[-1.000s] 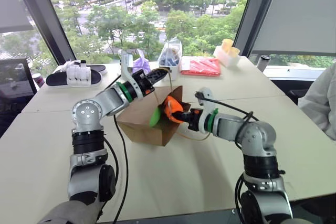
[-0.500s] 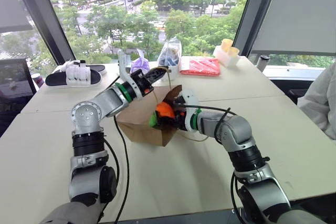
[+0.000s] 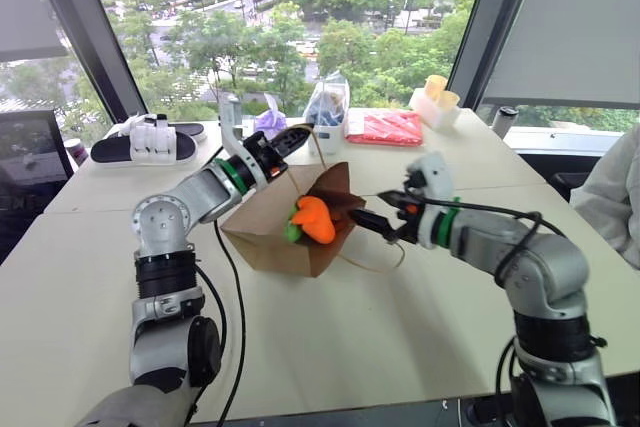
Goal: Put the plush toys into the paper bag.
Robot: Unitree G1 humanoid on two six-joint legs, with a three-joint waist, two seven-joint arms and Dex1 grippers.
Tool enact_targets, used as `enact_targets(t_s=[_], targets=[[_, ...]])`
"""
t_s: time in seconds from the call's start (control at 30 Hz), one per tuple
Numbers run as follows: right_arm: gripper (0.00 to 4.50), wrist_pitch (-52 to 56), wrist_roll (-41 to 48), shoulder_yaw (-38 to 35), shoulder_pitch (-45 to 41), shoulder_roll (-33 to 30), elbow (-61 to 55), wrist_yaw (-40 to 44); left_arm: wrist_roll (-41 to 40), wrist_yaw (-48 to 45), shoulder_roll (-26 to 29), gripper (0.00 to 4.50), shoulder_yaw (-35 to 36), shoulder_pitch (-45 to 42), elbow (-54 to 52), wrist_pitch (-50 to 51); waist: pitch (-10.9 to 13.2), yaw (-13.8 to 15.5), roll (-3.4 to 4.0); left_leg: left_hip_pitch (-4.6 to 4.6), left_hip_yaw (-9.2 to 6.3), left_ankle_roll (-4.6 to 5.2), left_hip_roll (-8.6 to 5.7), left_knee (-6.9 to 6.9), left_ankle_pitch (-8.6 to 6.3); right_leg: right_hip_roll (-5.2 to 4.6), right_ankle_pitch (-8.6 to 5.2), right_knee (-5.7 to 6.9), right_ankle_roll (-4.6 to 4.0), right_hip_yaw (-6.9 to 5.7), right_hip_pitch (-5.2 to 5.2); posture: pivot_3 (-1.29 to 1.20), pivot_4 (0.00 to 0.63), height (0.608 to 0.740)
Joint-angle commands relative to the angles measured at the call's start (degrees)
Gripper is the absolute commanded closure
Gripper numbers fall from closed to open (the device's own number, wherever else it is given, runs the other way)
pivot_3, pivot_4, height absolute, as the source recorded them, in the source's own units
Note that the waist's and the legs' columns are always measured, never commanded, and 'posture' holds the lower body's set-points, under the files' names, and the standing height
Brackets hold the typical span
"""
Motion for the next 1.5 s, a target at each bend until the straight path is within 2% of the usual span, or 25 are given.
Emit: enact_targets(t_s=[0.03,0.07,0.27,0.37,0.47,0.7,0.87,0.97,1.2,1.37,1.5], targets=[[0.04,2.77,1.95,-5.57,5.21,-0.04,-3.61,-1.79,-1.10,-1.48,0.27,4.50,-0.27,-0.78,-0.80,-0.33,0.00,0.01,0.00,0.00,0.00,0.00,0.00,0.00,0.00,0.00,0.00,0.00,0.00,0.00,0.00,0.00,0.150,0.740],[0.04,3.28,1.87,-5.62,6.75,0.32,-4.58,-2.47,-1.01,-1.66,0.28,4.50,-0.37,-0.79,-0.71,-0.33,0.00,0.01,0.00,0.00,0.00,0.00,0.00,-0.01,0.00,0.00,0.00,0.00,0.00,0.00,-0.01,0.00,0.150,0.740],[0.04,11.34,5.17,-13.15,8.63,11.50,-5.80,-9.87,-0.25,-2.87,0.26,4.50,-1.52,-0.34,-0.83,-0.33,0.00,-0.19,0.00,0.04,0.15,-0.01,0.10,-0.02,0.01,0.02,0.00,0.06,0.00,0.03,-0.07,0.00,0.150,0.740],[0.04,13.04,5.77,-14.71,9.31,14.50,-6.03,-11.52,-0.29,-3.00,0.47,4.50,-1.73,-0.51,-0.62,-0.46,0.00,-0.03,0.00,0.03,0.15,-0.01,0.07,0.00,0.01,0.01,0.01,0.06,-0.01,0.03,-0.06,0.00,0.150,0.740],[0.82,13.36,6.34,-14.61,10.07,15.72,-6.65,-11.70,-0.01,-3.21,0.67,4.50,-1.86,-0.80,-0.19,-0.61,-0.01,0.04,0.00,0.03,0.14,0.00,0.04,0.00,0.00,0.00,0.01,0.06,-0.01,0.03,-0.06,0.00,0.150,0.740],[4.35,15.60,8.89,-18.61,8.90,18.62,-6.90,-12.99,0.49,-3.66,1.02,4.50,-2.04,-1.38,0.67,-0.63,-0.01,-0.08,0.00,0.03,0.15,0.00,0.05,-0.03,0.00,0.00,0.01,0.06,-0.01,0.03,-0.07,0.00,0.150,0.740],[4.44,13.91,14.80,-21.52,5.52,18.56,-9.16,-10.49,1.47,-5.46,1.67,4.50,-3.14,-2.12,1.30,-0.76,0.00,-0.14,0.00,0.03,0.15,0.00,0.05,-0.03,0.00,0.01,0.01,0.06,-0.01,0.03,-0.09,0.00,0.150,0.740],[4.44,11.35,21.12,-23.71,1.77,18.13,-10.80,-8.70,4.13,-10.64,3.51,4.50,-5.81,-3.20,1.36,-1.29,0.00,-0.19,0.00,0.03,0.15,0.00,0.06,-0.06,0.00,0.01,0.01,0.06,-0.01,0.03,-0.09,0.00,0.150,0.740],[4.44,6.82,35.31,-27.84,-6.27,14.22,-6.04,-12.41,7.47,-18.12,6.01,4.50,-5.85,-9.68,9.21,-3.43,0.00,-0.10,0.00,0.03,0.15,0.02,0.04,-0.04,-0.01,0.00,0.01,0.04,-0.01,0.02,-0.06,0.00,0.150,0.740],[4.44,2.36,41.70,-26.83,-7.08,11.56,-2.65,-16.59,8.13,-18.52,5.88,4.50,-3.75,-11.36,14.85,-4.33,0.00,-0.32,0.00,0.03,0.15,0.03,0.06,-0.09,-0.02,-0.01,0.01,0.05,-0.01,0.03,-0.09,0.00,0.150,0.740],[4.44,0.05,43.21,-24.14,-3.62,10.05,-1.70,-18.78,10.03,-18.16,5.15,4.50,-4.24,-9.78,16.50,-4.53,-0.01,-0.34,0.00,0.00,0.16,0.03,0.07,-0.12,-0.01,-0.01,0.01,0.08,-0.01,0.03,-0.19,0.00,0.150,0.740]])
